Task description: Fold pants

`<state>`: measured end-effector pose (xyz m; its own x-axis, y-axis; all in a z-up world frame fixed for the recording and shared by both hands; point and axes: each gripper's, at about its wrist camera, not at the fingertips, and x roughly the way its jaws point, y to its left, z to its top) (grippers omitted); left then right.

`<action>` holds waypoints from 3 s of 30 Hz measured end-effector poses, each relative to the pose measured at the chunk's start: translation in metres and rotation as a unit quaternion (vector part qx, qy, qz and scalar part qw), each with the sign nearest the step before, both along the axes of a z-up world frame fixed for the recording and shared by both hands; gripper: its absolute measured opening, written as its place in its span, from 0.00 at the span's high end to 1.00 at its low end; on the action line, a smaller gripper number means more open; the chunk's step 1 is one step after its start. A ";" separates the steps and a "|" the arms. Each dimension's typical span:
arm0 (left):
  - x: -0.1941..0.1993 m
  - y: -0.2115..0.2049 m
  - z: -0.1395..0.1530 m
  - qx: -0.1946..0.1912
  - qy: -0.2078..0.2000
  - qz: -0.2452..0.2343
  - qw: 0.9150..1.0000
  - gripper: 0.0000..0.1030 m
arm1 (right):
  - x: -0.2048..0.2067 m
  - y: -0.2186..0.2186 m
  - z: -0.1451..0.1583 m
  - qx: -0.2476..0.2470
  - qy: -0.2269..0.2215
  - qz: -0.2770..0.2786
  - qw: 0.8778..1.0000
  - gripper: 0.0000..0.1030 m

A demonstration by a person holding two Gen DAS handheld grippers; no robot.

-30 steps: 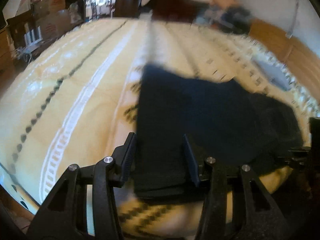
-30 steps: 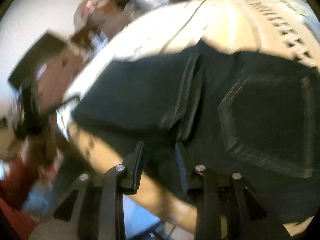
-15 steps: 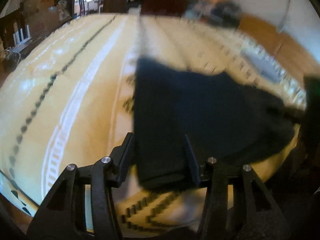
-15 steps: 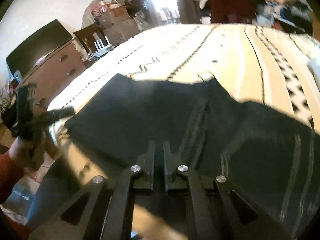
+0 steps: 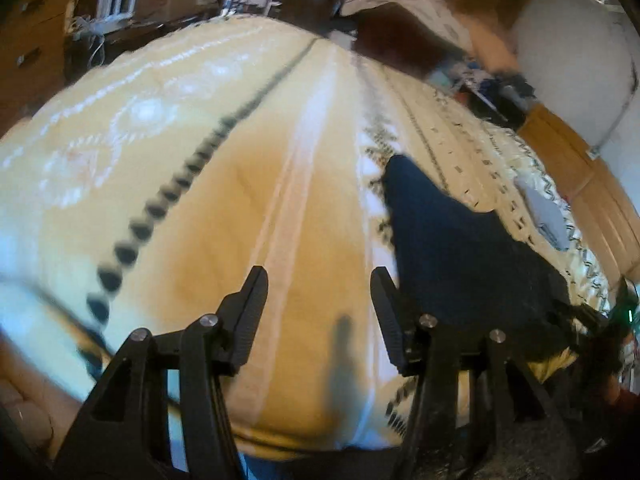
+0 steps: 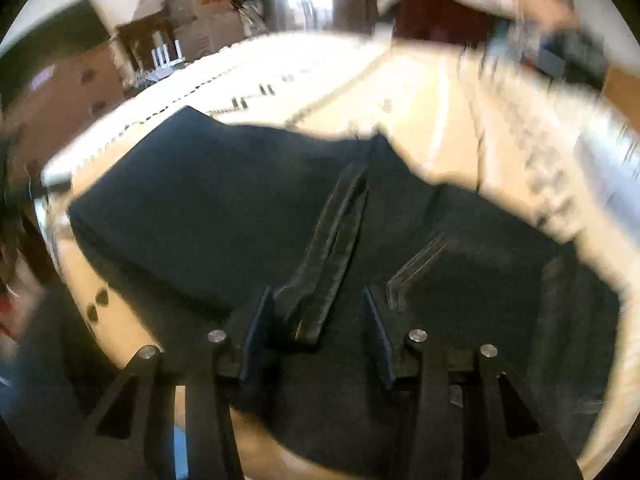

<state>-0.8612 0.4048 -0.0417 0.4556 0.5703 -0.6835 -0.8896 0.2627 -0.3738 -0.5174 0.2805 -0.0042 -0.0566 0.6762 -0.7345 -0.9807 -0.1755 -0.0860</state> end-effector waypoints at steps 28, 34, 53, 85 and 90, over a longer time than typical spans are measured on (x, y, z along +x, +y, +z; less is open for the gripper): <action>0.116 0.132 -0.033 -0.106 -0.025 -0.203 0.973 0.36 | -0.250 0.057 -0.065 0.098 -0.308 0.172 0.931 0.55; 0.118 0.135 -0.033 -0.105 -0.004 -0.203 0.974 0.71 | -0.261 0.067 -0.066 0.086 -0.292 0.160 0.939 0.59; 0.216 0.090 0.103 -0.015 -0.038 -0.200 0.979 0.85 | -0.102 0.028 0.066 0.138 0.011 0.017 0.990 0.87; 0.583 -0.057 -0.006 -0.065 0.058 -0.360 0.929 0.36 | 0.264 -0.178 -0.060 0.045 0.550 -0.237 0.799 0.69; 0.568 -0.048 0.010 -0.086 0.017 -0.351 0.932 0.25 | 0.272 -0.191 -0.046 0.039 0.546 -0.215 0.809 0.49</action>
<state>-0.2930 0.3568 -0.0315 0.6520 0.0210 -0.7579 -0.5329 0.7238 -0.4384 -0.2450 0.0898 -0.0504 -0.3899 0.8478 -0.3595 -0.4488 0.1659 0.8781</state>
